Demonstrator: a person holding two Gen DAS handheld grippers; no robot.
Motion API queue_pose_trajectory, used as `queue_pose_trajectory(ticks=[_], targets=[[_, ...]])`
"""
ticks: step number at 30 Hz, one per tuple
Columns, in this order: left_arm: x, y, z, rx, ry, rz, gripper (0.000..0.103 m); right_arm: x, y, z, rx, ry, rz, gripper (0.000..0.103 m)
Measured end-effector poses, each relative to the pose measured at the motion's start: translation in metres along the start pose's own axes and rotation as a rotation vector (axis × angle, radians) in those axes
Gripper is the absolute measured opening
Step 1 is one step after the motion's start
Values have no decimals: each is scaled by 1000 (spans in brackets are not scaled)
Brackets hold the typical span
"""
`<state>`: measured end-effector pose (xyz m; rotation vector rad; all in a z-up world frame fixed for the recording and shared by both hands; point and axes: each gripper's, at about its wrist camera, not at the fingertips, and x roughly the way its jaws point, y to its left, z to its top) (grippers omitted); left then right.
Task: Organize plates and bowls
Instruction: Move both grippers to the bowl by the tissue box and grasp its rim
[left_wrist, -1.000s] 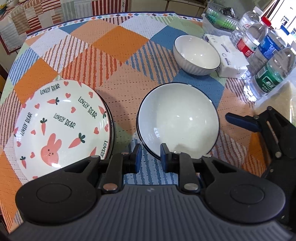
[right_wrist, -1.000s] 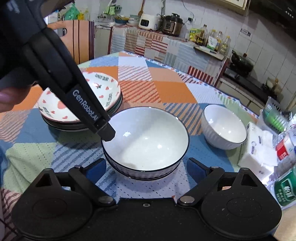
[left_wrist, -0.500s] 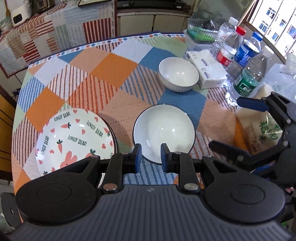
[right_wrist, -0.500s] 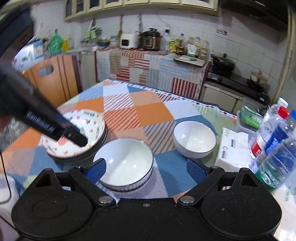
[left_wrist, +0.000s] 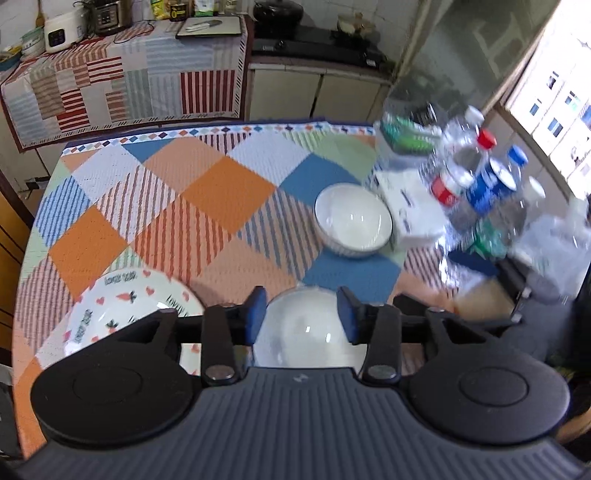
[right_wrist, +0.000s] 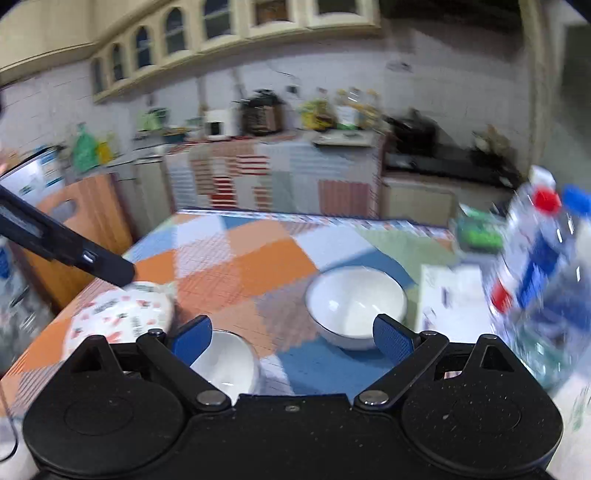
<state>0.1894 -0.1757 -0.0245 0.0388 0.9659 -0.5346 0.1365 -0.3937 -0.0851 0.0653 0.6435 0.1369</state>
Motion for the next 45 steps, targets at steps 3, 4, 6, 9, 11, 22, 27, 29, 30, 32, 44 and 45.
queue_pose_trajectory(ticks=[3, 4, 6, 9, 11, 22, 27, 29, 30, 32, 44, 45], targets=[[20, 0, 9, -38, -10, -20, 45, 18, -11, -8, 55, 5, -27, 96], [27, 0, 12, -53, -14, -25, 47, 23, -13, -10, 66, 9, -36, 96], [44, 3, 16, -98, -28, -50, 53, 34, -17, -13, 83, 22, -43, 96], [80, 8, 22, -159, -7, -106, 58, 47, -21, -15, 108, 1, 9, 96], [104, 11, 25, -193, 18, -103, 58, 60, -22, -16, 125, 13, -3, 96], [184, 2, 49, -156, 85, -68, 58, 119, -43, -27, 270, 145, 0, 96], [204, -4, 54, -152, 49, -19, 48, 141, -49, -31, 310, 150, -23, 96], [211, 0, 53, -180, 37, -26, 45, 145, -48, -33, 302, 137, -16, 96], [216, 4, 53, -207, 44, -38, 44, 147, -48, -35, 295, 125, -9, 96], [223, 11, 52, -252, 62, -70, 41, 150, -51, -39, 287, 106, 1, 96], [244, 13, 53, -326, 169, -137, 10, 153, -57, -46, 260, 28, -50, 95], [244, 11, 53, -314, 174, -129, 10, 152, -58, -46, 257, 23, -62, 95]])
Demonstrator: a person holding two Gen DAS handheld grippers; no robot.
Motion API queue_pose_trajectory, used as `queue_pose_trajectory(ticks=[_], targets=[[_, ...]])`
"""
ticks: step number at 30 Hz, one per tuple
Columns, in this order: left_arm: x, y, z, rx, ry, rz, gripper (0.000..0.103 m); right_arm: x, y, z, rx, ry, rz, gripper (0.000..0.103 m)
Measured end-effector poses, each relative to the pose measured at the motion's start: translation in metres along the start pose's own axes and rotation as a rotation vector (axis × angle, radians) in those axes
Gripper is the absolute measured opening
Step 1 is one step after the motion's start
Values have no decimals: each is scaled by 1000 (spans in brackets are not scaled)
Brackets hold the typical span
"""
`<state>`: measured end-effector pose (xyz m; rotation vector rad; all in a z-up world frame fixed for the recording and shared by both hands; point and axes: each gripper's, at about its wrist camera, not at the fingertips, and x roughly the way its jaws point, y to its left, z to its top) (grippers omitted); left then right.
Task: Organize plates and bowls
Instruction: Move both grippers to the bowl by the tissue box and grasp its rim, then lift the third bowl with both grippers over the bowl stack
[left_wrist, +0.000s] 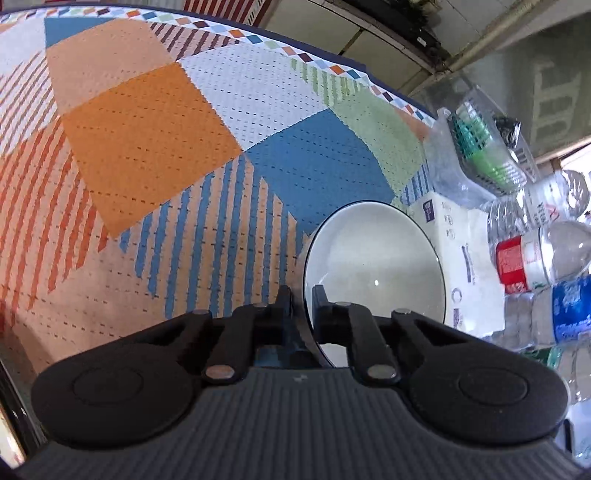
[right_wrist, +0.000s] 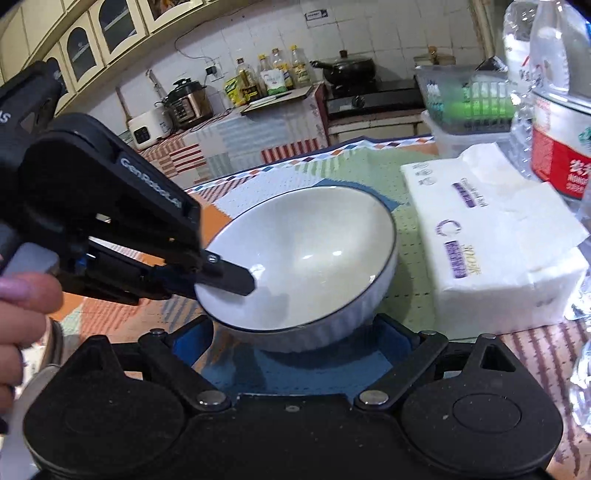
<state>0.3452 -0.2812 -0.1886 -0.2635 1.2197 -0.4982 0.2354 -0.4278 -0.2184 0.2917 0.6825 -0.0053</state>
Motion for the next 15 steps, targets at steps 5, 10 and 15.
queue_pose_trajectory(ticks=[5, 10, 15], targets=[[-8, -3, -2, 36, 31, 15, 11, -1, 4, -1, -60, 8, 1, 94], [-29, 0, -8, 58, 31, -6, 11, -14, 15, 0, -95, 7, 27, 94], [-60, -11, -11, 94, 14, -14, 11, -39, 31, 12, -120, -15, 20, 94]])
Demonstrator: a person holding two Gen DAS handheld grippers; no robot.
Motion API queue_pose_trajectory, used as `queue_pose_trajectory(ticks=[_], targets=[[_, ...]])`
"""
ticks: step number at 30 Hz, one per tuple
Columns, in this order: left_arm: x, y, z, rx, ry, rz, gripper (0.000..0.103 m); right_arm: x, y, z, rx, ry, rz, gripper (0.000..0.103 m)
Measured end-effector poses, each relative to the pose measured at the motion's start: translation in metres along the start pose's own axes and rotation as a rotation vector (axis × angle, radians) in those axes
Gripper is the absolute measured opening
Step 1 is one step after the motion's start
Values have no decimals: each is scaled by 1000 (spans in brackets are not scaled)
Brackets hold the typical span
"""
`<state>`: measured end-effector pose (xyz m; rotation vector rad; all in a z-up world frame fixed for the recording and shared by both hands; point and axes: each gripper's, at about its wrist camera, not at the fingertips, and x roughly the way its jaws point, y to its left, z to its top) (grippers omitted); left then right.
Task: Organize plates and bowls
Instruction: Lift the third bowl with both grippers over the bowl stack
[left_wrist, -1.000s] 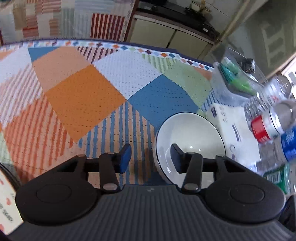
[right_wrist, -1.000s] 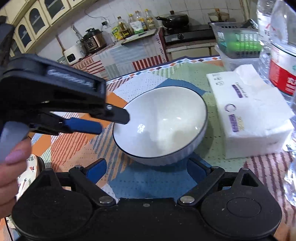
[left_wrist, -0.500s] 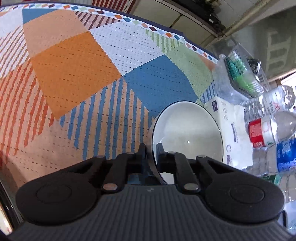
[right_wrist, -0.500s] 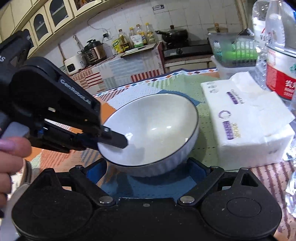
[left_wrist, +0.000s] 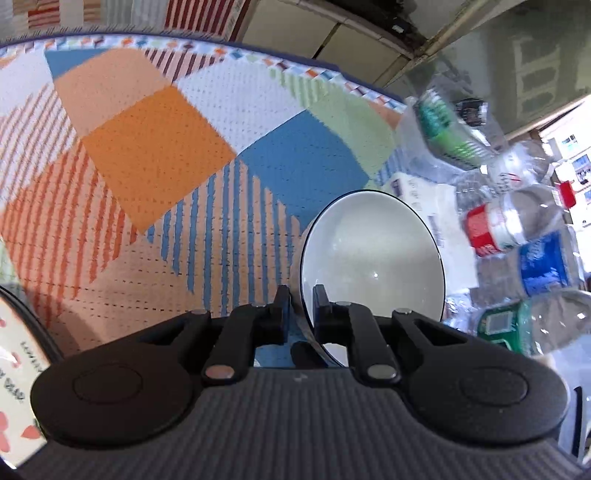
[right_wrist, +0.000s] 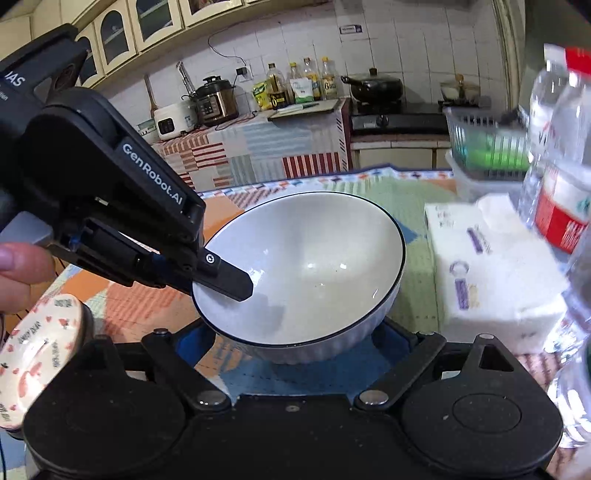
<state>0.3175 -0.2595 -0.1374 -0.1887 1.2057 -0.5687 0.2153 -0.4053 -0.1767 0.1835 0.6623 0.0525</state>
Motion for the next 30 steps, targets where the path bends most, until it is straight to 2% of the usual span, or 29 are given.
queue_pose_trajectory(ticks=[9, 14, 18, 24, 30], targets=[[-60, -20, -19, 52, -27, 10, 12, -50, 23, 22, -10, -6, 7, 94], [-94, -25, -35, 56, -35, 7, 12, -81, 37, 27, -62, -7, 21, 94], [-121, -32, -51, 82, -52, 34, 13, -100, 52, 28, -114, -32, 30, 94], [-149, -21, -75, 90, -64, 43, 13, -120, 69, 25, -163, -37, 89, 94], [-157, -5, -99, 78, -40, 50, 13, -127, 82, 10, -196, -30, 145, 94]])
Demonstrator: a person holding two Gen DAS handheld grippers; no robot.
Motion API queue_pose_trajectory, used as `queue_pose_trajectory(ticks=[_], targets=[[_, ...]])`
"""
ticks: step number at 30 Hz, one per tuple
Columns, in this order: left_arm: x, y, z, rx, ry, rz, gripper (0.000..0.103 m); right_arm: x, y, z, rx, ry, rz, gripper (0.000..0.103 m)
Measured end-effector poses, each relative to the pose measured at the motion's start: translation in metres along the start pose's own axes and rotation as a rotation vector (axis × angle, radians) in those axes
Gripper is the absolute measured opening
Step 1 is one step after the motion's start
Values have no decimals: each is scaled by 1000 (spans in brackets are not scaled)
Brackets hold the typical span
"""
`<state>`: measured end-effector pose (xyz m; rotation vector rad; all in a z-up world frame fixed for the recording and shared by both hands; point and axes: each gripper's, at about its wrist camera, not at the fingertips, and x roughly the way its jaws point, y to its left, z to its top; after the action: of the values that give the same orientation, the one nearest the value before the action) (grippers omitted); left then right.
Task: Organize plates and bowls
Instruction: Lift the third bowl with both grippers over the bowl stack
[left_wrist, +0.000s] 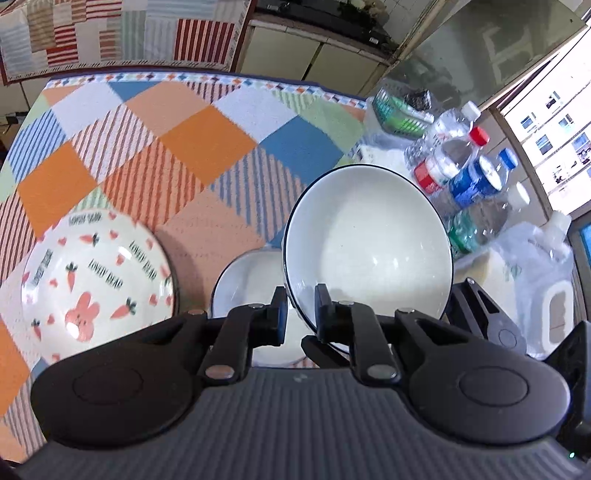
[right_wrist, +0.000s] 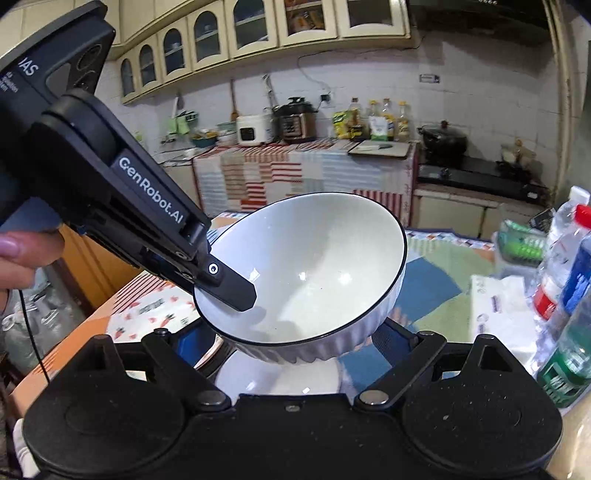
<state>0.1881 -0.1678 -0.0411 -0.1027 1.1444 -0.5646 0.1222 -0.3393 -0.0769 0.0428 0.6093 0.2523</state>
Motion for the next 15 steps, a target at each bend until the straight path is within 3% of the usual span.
queue_pose_trajectory(ticks=[8, 15], targets=[[9, 22, -26, -51, 41, 9, 13, 9, 19, -17, -32, 62, 43, 94], [33, 33, -35, -70, 70, 27, 13, 27, 23, -30, -41, 115, 25, 94]])
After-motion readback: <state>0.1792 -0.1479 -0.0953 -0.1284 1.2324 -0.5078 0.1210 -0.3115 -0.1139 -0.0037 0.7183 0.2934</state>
